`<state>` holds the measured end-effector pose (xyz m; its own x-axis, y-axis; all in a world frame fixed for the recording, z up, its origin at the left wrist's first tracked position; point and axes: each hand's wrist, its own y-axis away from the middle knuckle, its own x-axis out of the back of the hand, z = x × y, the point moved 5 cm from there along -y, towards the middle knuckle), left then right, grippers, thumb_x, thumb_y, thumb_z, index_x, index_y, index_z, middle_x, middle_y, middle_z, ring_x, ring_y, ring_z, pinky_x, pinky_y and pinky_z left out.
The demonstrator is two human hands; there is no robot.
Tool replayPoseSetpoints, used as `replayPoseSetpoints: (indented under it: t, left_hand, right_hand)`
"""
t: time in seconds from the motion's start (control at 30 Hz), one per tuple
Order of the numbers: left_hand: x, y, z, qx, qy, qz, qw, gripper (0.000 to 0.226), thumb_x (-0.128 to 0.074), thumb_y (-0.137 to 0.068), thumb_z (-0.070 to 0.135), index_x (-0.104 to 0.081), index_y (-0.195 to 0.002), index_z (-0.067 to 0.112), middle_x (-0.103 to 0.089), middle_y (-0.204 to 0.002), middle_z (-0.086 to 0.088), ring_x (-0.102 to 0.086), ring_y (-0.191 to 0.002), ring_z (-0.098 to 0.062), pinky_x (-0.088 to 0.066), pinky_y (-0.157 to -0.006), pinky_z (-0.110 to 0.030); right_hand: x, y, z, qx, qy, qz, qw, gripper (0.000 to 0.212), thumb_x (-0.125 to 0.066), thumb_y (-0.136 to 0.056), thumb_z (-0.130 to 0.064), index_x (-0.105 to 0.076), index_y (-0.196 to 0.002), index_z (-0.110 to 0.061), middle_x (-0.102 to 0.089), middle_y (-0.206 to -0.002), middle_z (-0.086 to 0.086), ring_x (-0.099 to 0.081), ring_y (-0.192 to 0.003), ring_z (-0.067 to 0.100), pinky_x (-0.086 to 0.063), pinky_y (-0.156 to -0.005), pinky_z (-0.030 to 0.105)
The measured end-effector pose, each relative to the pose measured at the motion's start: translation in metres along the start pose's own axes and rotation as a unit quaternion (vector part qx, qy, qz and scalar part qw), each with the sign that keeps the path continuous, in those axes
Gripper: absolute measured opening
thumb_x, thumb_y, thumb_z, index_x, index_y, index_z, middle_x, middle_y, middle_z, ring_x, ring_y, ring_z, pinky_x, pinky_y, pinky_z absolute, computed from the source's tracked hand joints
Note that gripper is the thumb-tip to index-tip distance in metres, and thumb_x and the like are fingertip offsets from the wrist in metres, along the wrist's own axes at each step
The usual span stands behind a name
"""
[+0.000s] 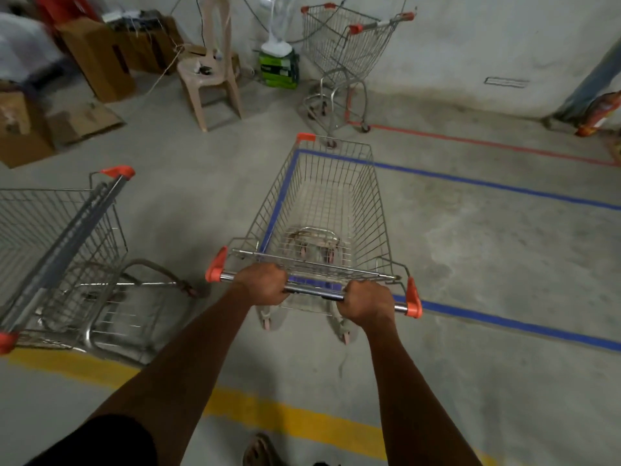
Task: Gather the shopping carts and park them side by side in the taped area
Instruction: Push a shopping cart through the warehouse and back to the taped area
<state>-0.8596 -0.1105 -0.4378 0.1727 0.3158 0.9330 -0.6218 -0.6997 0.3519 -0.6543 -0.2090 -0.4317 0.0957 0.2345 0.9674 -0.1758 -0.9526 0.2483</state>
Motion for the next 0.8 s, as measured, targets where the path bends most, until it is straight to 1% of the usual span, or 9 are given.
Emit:
replayPoseSetpoints:
  t: [0.03, 0.1, 0.2, 0.33, 0.47, 0.57, 0.67, 0.73, 0.8]
  left_hand:
    - [0.006, -0.009, -0.006, -0.006, -0.005, 0.005, 1.0, 0.039, -0.053, -0.088, 0.049, -0.072, -0.099, 0.017, -0.073, -0.097, -0.008, -0.07, -0.086, -0.027, -0.054, -0.073, -0.035]
    - [0.018, -0.032, -0.025, -0.011, -0.009, 0.022, 1.0, 0.038, -0.055, -0.088, 0.047, -0.073, -0.1, 0.016, -0.074, -0.099, -0.011, -0.071, -0.09, -0.031, -0.054, -0.075, -0.035]
    - [0.033, -0.069, -0.052, -0.01, -0.019, 0.023, 1.0, 0.038, -0.057, -0.086, 0.046, -0.073, -0.099, 0.014, -0.074, -0.099, -0.012, -0.071, -0.092, -0.032, -0.055, -0.076, -0.036]
    - [0.057, -0.124, -0.08, -0.01, -0.023, 0.013, 1.0, 0.037, -0.056, -0.087, 0.044, -0.072, -0.098, 0.012, -0.074, -0.098, -0.013, -0.071, -0.09, -0.032, -0.055, -0.075, -0.036]
    - [0.083, -0.181, -0.101, -0.017, -0.012, 0.019, 1.0, 0.034, -0.055, -0.087, 0.041, -0.072, -0.095, 0.012, -0.072, -0.094, -0.013, -0.07, -0.086, -0.032, -0.055, -0.071, -0.037]
    - [0.1, -0.225, -0.123, -0.018, -0.003, 0.013, 1.0, 0.033, -0.055, -0.086, 0.041, -0.07, -0.093, 0.013, -0.071, -0.092, -0.011, -0.069, -0.082, -0.03, -0.058, -0.071, -0.037]
    - [0.114, -0.268, -0.143, -0.013, -0.003, 0.009, 1.0, 0.032, -0.054, -0.086, 0.042, -0.069, -0.095, 0.014, -0.071, -0.093, -0.01, -0.068, -0.081, -0.028, -0.058, -0.071, -0.037]
    - [0.124, -0.292, -0.154, -0.01, -0.008, 0.01, 1.0, 0.031, -0.055, -0.087, 0.04, -0.07, -0.095, 0.013, -0.071, -0.092, -0.01, -0.069, -0.082, -0.029, -0.056, -0.07, -0.034]
    - [0.13, -0.311, -0.162, -0.01, -0.013, 0.016, 1.0, 0.031, -0.056, -0.087, 0.038, -0.071, -0.096, 0.012, -0.072, -0.092, -0.011, -0.07, -0.084, -0.031, -0.053, -0.069, -0.034]
  right_hand:
    - [0.004, -0.011, -0.002, -0.002, 0.002, 0.007, 1.0, 0.026, -0.054, -0.087, -0.046, -0.063, -0.088, -0.022, -0.068, -0.085, 0.002, -0.066, -0.078, 0.026, -0.045, -0.069, 0.033]
    - [0.011, -0.043, -0.007, -0.011, 0.011, 0.027, 1.0, 0.032, -0.054, -0.085, -0.049, -0.067, -0.091, -0.019, -0.071, -0.088, 0.004, -0.069, -0.082, 0.029, -0.05, -0.072, 0.035]
    - [0.02, -0.087, -0.015, -0.019, -0.002, 0.014, 1.0, 0.036, -0.056, -0.082, -0.048, -0.07, -0.094, -0.017, -0.073, -0.092, 0.007, -0.071, -0.086, 0.031, -0.055, -0.077, 0.037]
    - [0.037, -0.151, -0.01, -0.018, 0.012, 0.008, 1.0, 0.032, -0.057, -0.085, -0.049, -0.068, -0.092, -0.02, -0.071, -0.089, 0.005, -0.066, -0.077, 0.027, -0.051, -0.072, 0.034]
    - [0.055, -0.222, 0.002, -0.012, 0.014, 0.006, 1.0, 0.025, -0.057, -0.083, -0.047, -0.063, -0.086, -0.023, -0.072, -0.089, 0.004, -0.069, -0.082, 0.027, -0.056, -0.076, 0.036]
    - [0.069, -0.274, 0.008, -0.01, 0.014, 0.015, 1.0, 0.028, -0.057, -0.083, -0.047, -0.065, -0.088, -0.021, -0.071, -0.087, 0.004, -0.07, -0.083, 0.029, -0.055, -0.076, 0.036]
    - [0.078, -0.322, 0.013, -0.005, 0.011, 0.018, 1.0, 0.029, -0.057, -0.084, -0.05, -0.065, -0.087, -0.021, -0.068, -0.083, 0.002, -0.07, -0.08, 0.027, -0.054, -0.074, 0.035]
    - [0.085, -0.348, 0.016, -0.002, 0.01, 0.017, 1.0, 0.032, -0.058, -0.085, -0.051, -0.066, -0.088, -0.021, -0.064, -0.079, 0.001, -0.068, -0.077, 0.026, -0.052, -0.071, 0.033]
    - [0.09, -0.368, 0.02, -0.002, 0.007, 0.013, 1.0, 0.031, -0.058, -0.086, -0.052, -0.064, -0.086, -0.021, -0.058, -0.075, -0.001, -0.067, -0.076, 0.025, -0.053, -0.072, 0.033]
